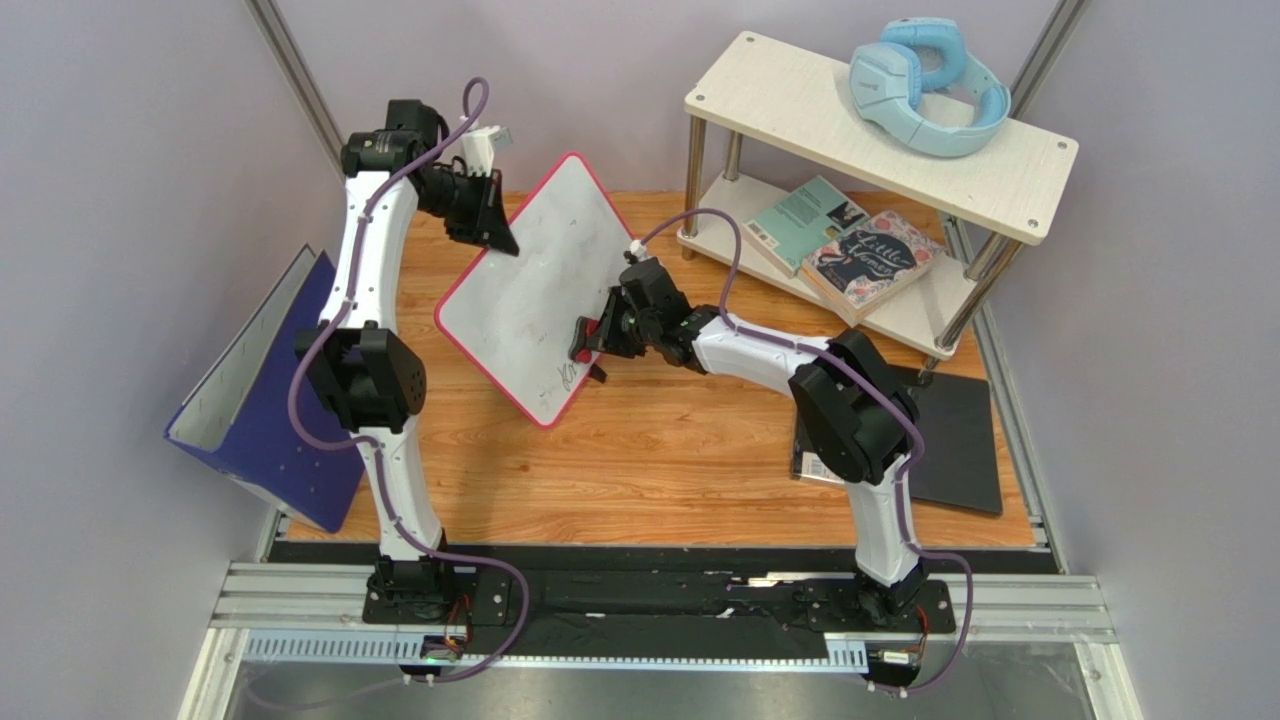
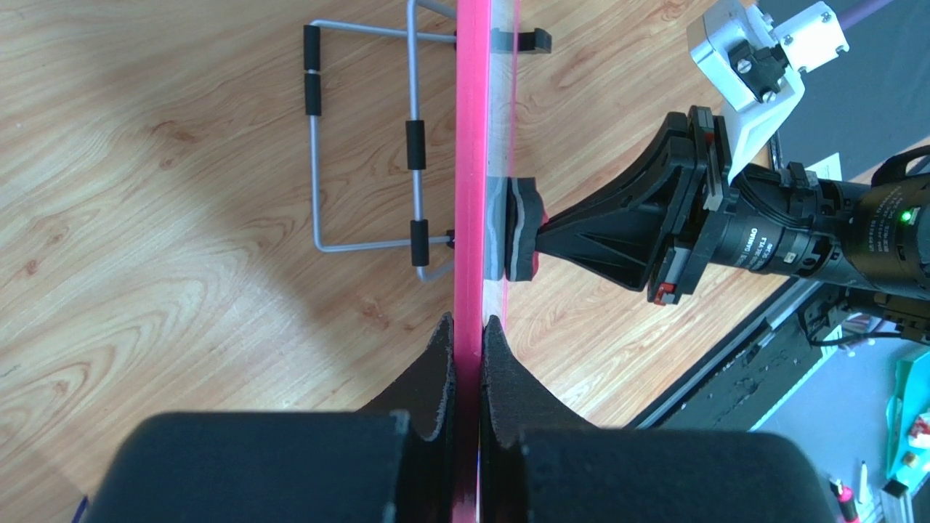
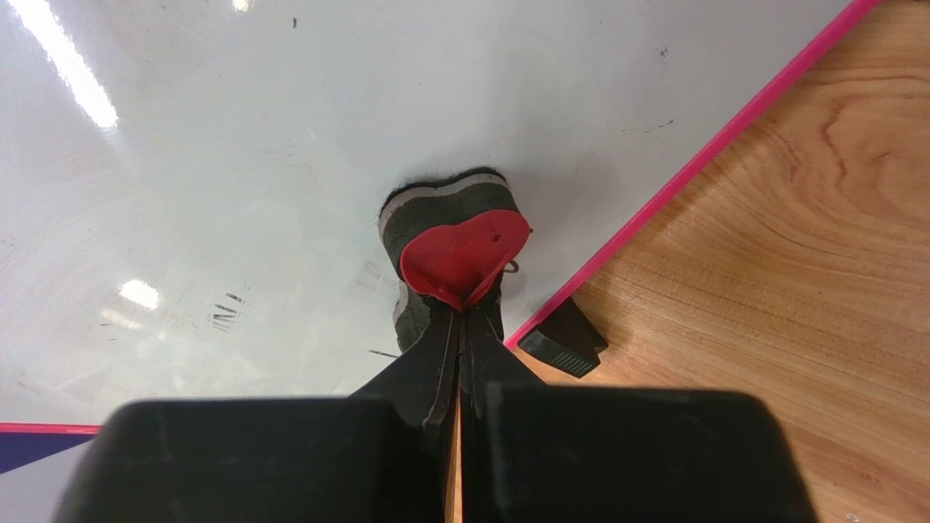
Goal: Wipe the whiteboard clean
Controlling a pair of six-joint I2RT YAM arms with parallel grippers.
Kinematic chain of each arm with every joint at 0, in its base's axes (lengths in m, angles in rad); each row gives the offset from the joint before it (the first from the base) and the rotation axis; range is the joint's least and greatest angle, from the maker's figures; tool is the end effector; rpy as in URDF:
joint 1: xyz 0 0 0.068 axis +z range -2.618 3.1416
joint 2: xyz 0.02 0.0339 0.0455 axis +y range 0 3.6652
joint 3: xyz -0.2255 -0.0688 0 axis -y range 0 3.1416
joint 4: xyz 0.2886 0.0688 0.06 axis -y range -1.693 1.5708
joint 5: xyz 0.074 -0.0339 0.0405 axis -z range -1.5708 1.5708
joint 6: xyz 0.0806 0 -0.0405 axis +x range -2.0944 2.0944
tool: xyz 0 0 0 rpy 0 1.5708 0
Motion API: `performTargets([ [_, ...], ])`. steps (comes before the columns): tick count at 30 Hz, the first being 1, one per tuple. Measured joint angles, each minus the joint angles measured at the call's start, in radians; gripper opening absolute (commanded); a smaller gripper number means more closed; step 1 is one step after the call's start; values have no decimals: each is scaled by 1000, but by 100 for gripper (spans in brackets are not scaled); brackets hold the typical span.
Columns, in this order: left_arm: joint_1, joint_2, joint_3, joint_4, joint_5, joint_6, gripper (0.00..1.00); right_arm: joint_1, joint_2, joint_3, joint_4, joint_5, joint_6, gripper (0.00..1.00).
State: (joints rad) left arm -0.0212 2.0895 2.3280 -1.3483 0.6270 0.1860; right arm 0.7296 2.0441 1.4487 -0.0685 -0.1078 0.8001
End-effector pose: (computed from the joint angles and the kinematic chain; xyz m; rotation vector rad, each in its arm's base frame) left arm 0.4589 -0.0570 0.3111 0.4536 2.4994 -0.7694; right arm 0.3794 0.3509 0.1071 0.0216 2.4050 0.9049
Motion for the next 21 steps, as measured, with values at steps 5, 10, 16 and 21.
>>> performTargets([
  [5,0,0,0,1,-2,-2,0,-18,18,16,-2,-48,29,0],
  [10,7,0,0,10,-14,-21,0,-59,69,79,-29,-159,60,0],
  [16,11,0,0,31,-20,-45,0,-109,125,172,-82,-221,67,0],
  [21,11,0,0,35,-27,-59,0,-145,167,246,-127,-222,63,0],
])
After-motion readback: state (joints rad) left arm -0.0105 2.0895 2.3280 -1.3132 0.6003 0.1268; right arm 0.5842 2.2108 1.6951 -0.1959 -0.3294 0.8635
